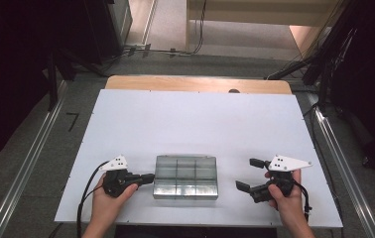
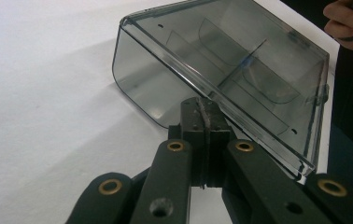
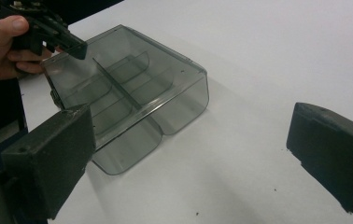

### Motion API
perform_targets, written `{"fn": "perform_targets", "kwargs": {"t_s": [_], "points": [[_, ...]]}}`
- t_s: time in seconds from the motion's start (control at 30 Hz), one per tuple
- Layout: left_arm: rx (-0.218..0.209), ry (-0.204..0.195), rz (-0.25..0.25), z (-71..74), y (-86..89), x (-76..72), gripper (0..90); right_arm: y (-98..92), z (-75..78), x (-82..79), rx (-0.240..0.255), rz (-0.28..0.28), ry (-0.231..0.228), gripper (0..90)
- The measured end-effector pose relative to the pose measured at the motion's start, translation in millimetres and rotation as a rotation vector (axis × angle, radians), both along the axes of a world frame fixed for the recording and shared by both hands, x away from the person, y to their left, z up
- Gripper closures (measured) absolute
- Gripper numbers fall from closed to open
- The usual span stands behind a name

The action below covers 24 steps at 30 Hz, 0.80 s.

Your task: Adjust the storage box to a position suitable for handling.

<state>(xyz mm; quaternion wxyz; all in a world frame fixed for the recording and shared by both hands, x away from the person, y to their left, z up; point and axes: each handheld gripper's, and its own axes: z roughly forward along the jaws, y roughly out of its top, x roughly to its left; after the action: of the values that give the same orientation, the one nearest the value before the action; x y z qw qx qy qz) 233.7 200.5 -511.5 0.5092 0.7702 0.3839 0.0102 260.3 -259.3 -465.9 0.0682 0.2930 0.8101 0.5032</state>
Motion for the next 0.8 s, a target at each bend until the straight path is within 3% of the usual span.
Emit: {"fn": "perform_targets", "kwargs": {"t_s": [0.4, 0.6, 0.8], "points": [[0.007, -0.001, -0.001, -0.9, -13.8, 1.5, 89.7, -7.2, 0.7, -9.4, -0.029, -0.011, -0.018, 0.0], [0.014, 0.004, 0.009, -1.1, -19.3, 3.7, 89.7, -13.2, -3.6, -13.1, -0.041, 0.009, 0.004, 0.0], [0.013, 0.000, 0.008, -1.1, -24.0, 4.4, 89.8, -6.4, -7.2, -10.9, -0.070, 0.035, 0.021, 0.0]]}}
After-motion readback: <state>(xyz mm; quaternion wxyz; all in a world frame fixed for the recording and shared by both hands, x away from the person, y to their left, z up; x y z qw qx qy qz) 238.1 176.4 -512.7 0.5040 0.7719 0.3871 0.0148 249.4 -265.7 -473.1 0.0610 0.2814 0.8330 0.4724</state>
